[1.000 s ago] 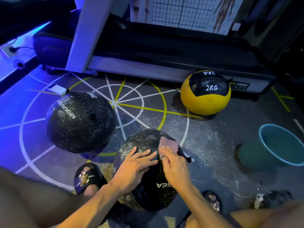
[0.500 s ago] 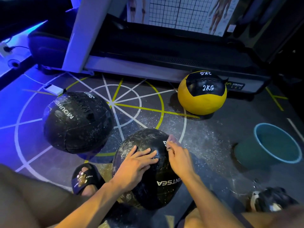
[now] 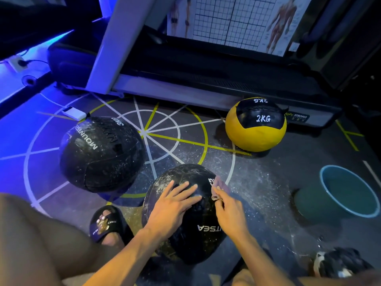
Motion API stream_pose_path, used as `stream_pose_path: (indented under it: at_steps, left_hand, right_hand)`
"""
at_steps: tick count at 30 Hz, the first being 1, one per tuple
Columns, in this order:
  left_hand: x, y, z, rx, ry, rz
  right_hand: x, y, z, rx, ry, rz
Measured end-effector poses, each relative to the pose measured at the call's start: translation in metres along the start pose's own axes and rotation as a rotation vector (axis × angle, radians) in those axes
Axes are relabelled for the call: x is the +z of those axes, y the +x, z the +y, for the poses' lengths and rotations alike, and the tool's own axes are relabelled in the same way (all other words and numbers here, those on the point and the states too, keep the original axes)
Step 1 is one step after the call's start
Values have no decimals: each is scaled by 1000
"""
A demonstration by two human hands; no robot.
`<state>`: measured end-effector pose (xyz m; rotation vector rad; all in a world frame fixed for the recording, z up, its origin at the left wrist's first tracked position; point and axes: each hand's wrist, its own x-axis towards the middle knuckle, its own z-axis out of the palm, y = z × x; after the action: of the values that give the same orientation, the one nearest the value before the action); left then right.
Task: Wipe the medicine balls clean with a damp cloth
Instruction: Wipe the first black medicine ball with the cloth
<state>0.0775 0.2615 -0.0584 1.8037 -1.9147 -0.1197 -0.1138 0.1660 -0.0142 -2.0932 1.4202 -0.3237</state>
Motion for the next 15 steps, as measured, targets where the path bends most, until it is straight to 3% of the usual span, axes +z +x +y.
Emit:
stream_pose_path:
  at_steps: [4,8,12,15]
  left_hand:
    - [6,-15,11,-243,8,242]
    - [2,-29,15,-470,-77,362]
    - [8,-38,20,-496,-149,458]
    - [12,-38,20,-473,-133,454]
  right_hand:
    - [6,-18,1,-51,-54,7]
    - [2,-22,3,-20,42,91]
    - [8,-24,5,26,235,116]
    - [26,-27,9,-4,200,98]
